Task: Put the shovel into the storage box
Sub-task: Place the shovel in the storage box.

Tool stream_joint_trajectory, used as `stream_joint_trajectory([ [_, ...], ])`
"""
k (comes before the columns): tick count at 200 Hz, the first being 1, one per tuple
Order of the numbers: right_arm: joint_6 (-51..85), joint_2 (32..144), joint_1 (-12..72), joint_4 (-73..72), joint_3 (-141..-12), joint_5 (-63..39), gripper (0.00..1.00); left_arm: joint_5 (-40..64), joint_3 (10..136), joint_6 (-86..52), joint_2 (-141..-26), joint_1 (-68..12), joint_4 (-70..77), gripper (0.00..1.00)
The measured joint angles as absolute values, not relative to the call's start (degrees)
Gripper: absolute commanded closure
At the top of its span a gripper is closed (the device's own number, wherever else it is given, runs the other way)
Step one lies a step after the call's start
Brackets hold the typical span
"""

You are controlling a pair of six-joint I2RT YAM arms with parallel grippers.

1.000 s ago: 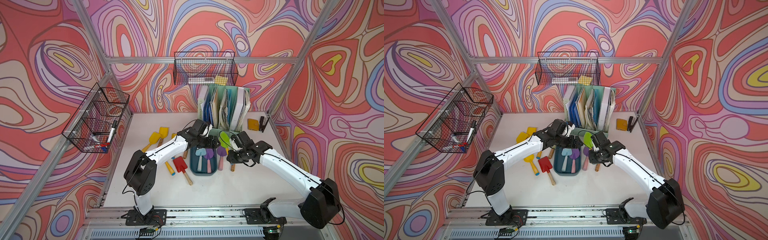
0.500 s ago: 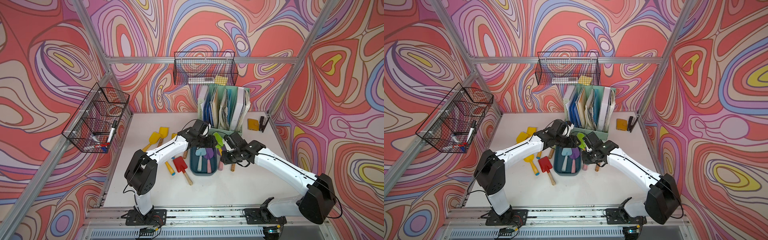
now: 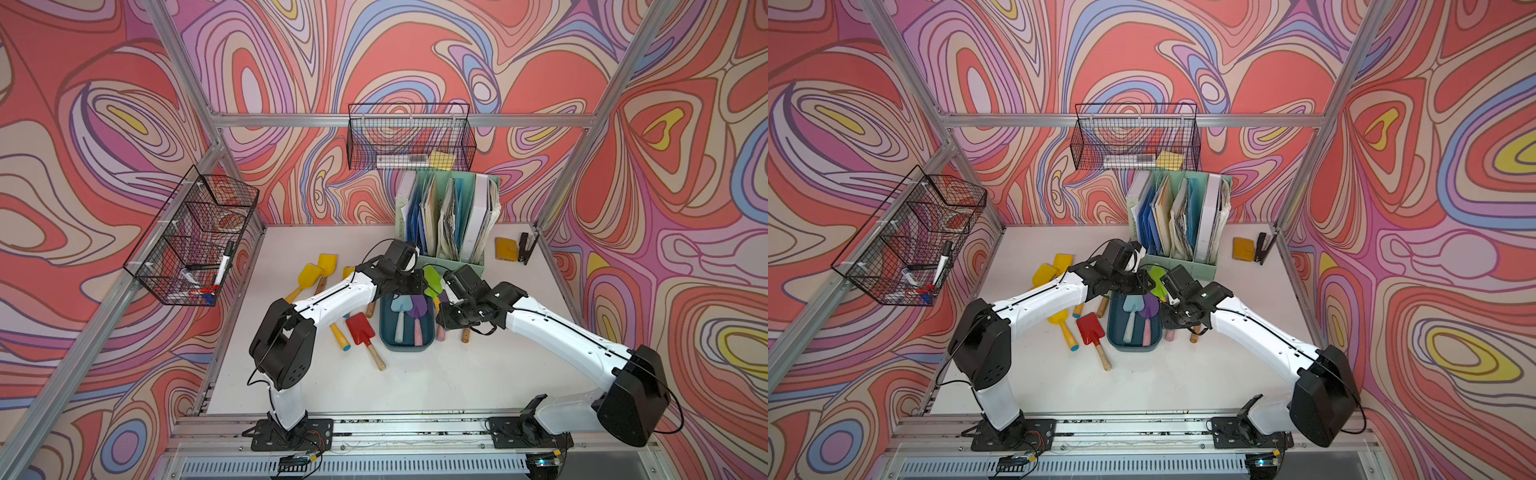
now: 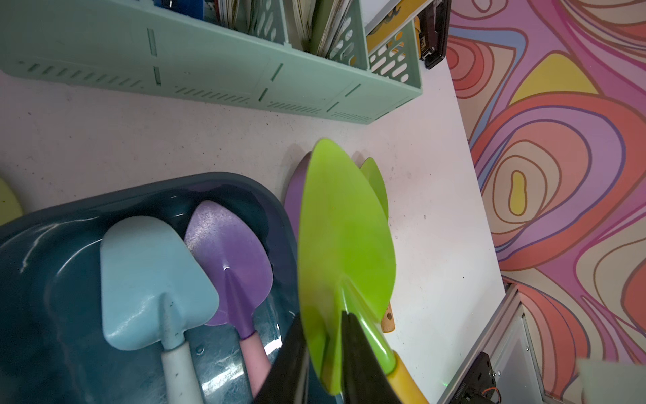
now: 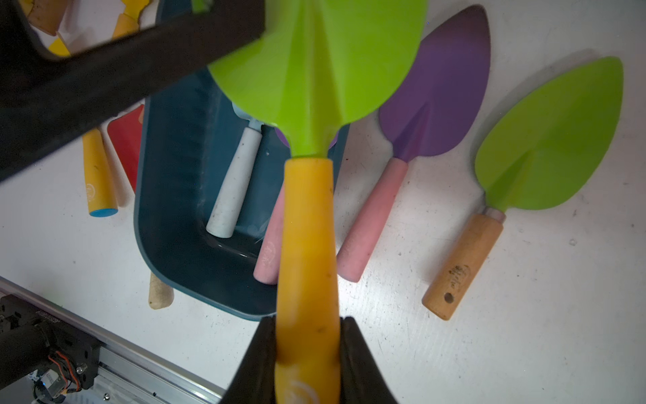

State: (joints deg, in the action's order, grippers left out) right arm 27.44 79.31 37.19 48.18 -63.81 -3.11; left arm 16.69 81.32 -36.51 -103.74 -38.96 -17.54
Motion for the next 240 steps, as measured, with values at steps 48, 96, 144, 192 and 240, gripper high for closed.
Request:
stream_joint_trajectory([
  [48,29.52,80.03,37.19,48.18,-63.81,-3.55,1.0,18.9,81.25,-39.77,-103.61,-38.96,-14.06,1.0],
  [96,29.71,80.44,37.19,47.94,-63.81,-3.53,0.93,18.92,81.14,-39.77,-103.5,-39.0,-13.69,1.0],
  [144,28.99,80.4,37.32,46.83,-63.88,-3.51,0.51,18.15,80.34,-38.24,-103.5,-39.05,-13.96,1.0],
  [192,28.97,80.14,37.58,45.95,-63.92,-2.26,0.37,15.88,79.09,-35.55,-103.53,-38.85,-17.15,1.0],
  [240,29.23,78.28,37.58,46.28,-63.92,-1.06,0.37,15.14,77.01,-33.26,-103.44,-36.1,-18.26,1.0],
])
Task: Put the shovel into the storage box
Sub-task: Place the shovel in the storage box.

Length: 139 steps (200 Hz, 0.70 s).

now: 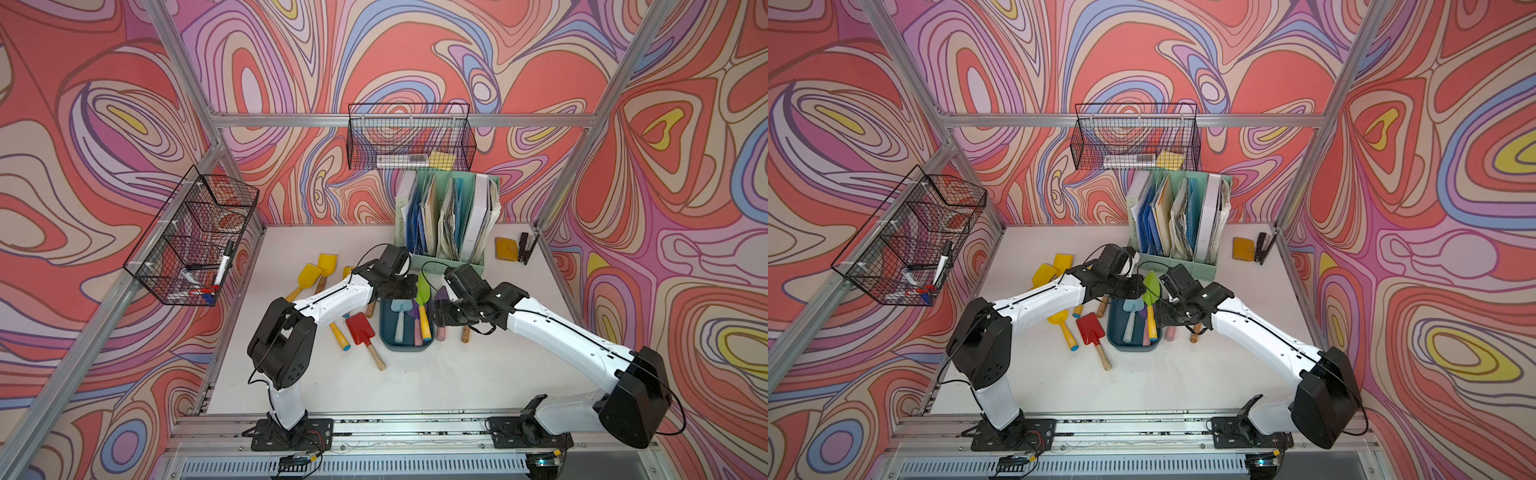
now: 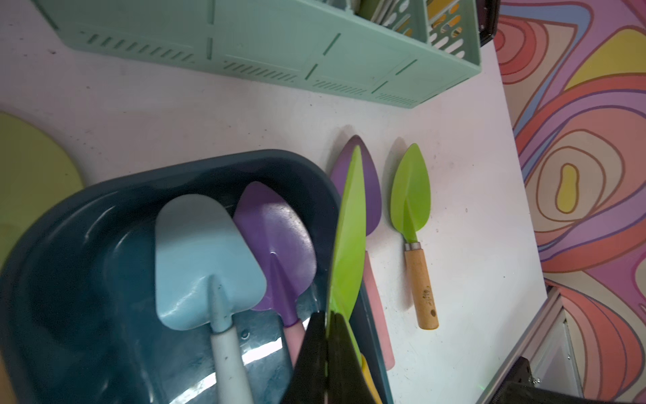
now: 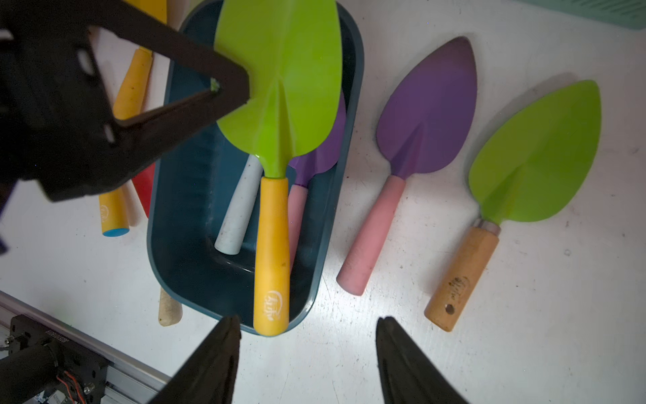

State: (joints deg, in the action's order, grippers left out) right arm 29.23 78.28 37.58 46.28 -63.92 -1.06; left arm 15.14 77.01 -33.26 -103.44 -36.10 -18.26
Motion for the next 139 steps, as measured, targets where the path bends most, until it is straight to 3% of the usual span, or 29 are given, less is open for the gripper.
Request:
stream_joint_trajectory([
  [139,29.65,77.97,37.58,46.26,-63.9,-0.89,0.41,14.61,75.88,-27.79,-103.92,-33.06,-20.4,1.0],
])
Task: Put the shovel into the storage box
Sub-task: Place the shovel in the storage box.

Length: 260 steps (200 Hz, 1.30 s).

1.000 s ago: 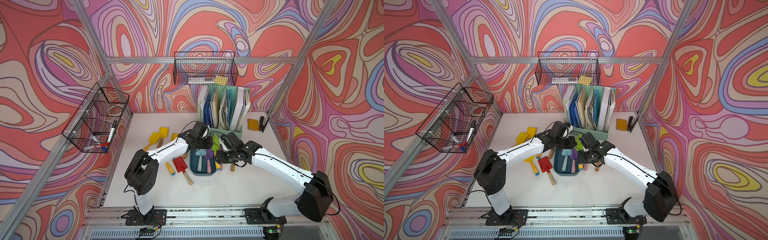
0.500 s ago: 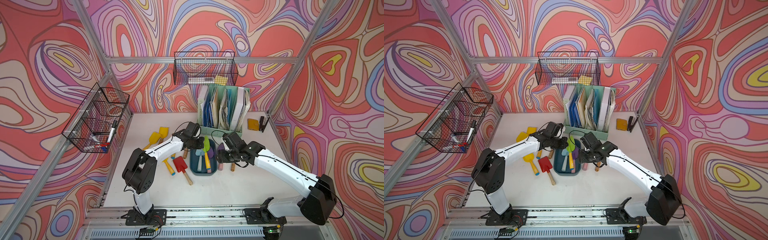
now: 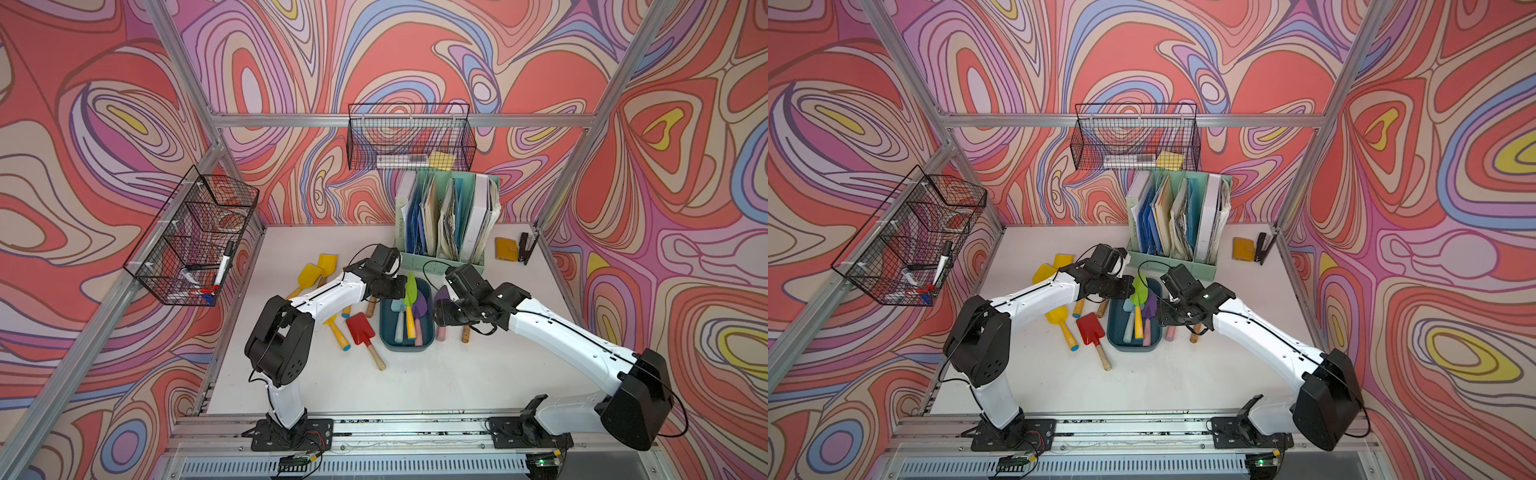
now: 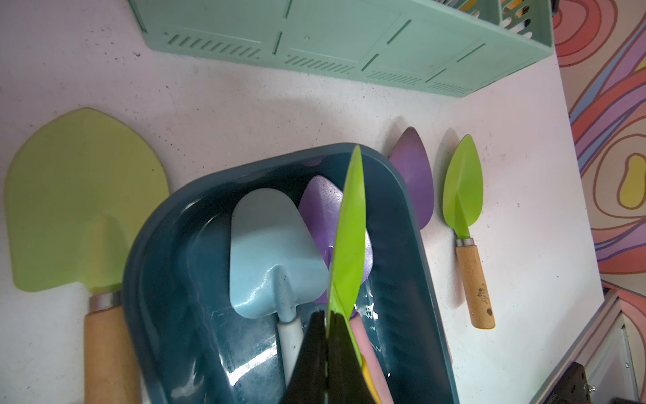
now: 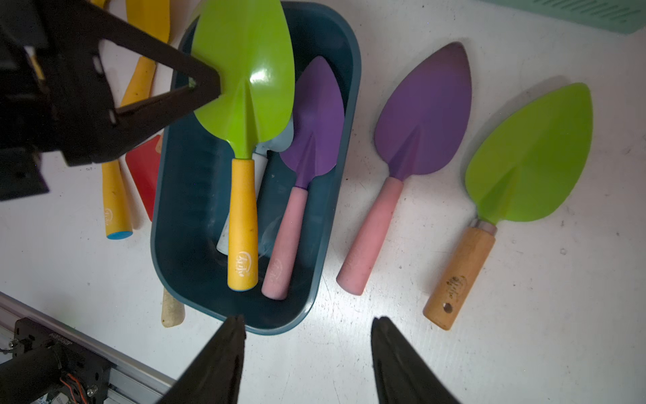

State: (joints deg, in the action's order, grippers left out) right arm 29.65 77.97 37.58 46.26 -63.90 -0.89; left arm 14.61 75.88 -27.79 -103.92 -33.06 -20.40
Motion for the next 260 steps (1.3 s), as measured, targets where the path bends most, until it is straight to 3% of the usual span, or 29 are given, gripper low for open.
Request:
stream_joint_trajectory([
  [100,29.85,77.97,37.58,45.8,-62.15,-0.91,0.42,15.09,74.5,-27.88,-107.83,-33.06,-20.12,1.0],
  [128,30.06,77.97,37.58,45.69,-61.76,-0.93,0.41,15.18,74.5,-27.99,-108.29,-33.06,-20.16,0.67],
  [150,30.2,77.97,37.58,45.6,-61.49,-0.93,0.42,15.25,74.5,-28.12,-109.19,-33.06,-20.18,0.51],
  [260,33.12,76.86,37.58,46.33,-60.71,1.3,0.41,15.31,76.16,-28.45,-109.69,-33.12,-21.23,0.37],
])
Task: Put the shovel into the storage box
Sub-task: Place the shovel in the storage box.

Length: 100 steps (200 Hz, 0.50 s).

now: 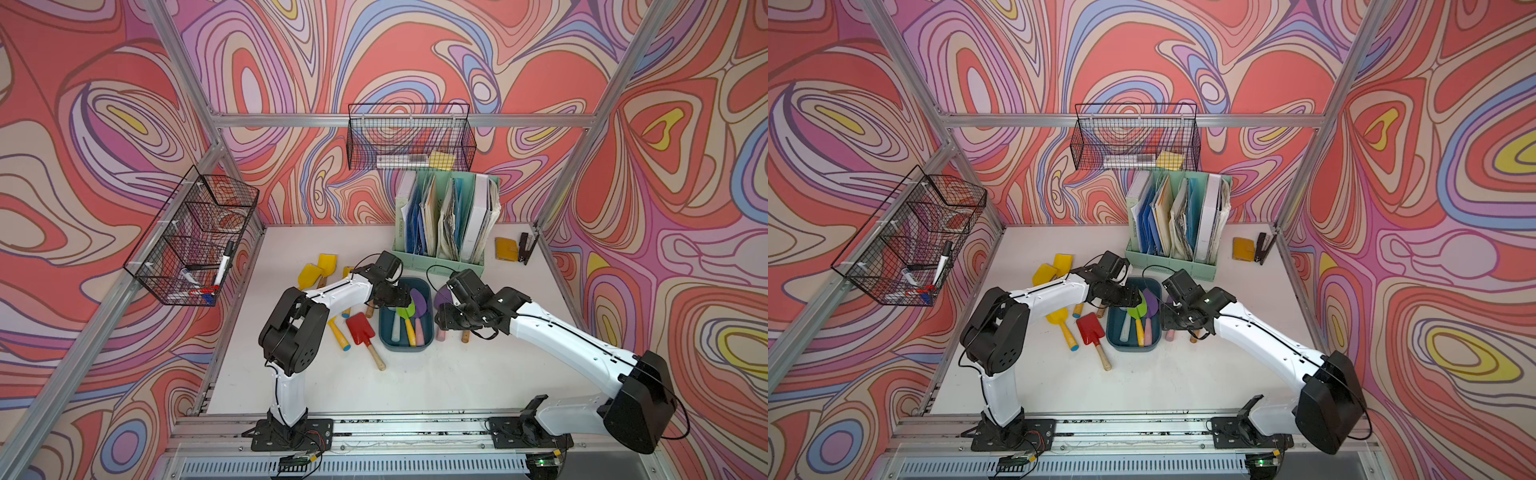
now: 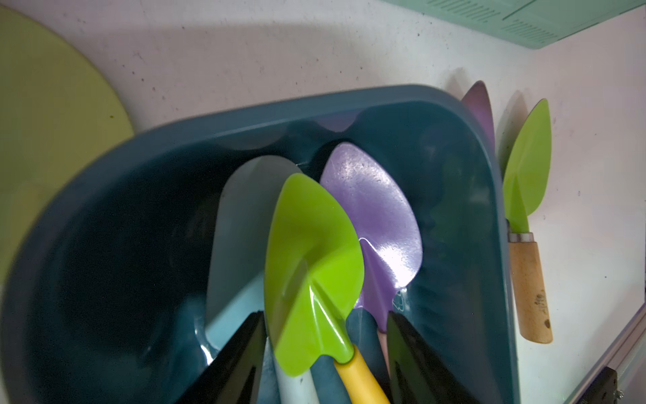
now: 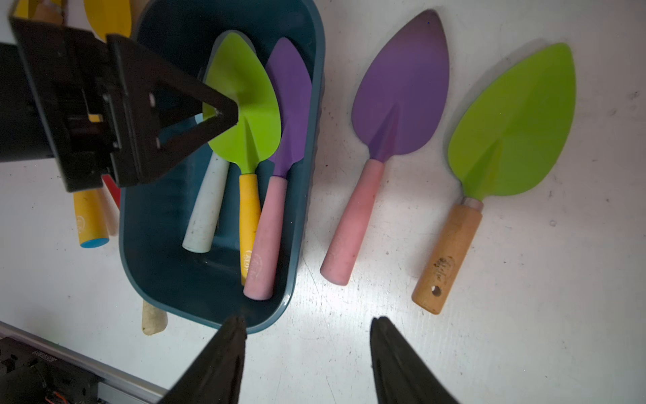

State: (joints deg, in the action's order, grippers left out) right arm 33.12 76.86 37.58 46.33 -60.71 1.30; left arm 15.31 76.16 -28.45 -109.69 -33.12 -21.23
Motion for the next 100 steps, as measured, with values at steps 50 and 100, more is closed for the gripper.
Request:
stream_joint_trajectory([
  [50,35.51,76.84,37.58,47.66,-59.94,3.92,0.42,14.33,78.87,-28.21,-109.69,-33.74,-22.98,0.33],
  [100,39.81,78.35,36.64,50.39,-59.29,7.99,0.43,12.91,80.93,-27.81,-109.16,-34.54,-24.38,0.31],
])
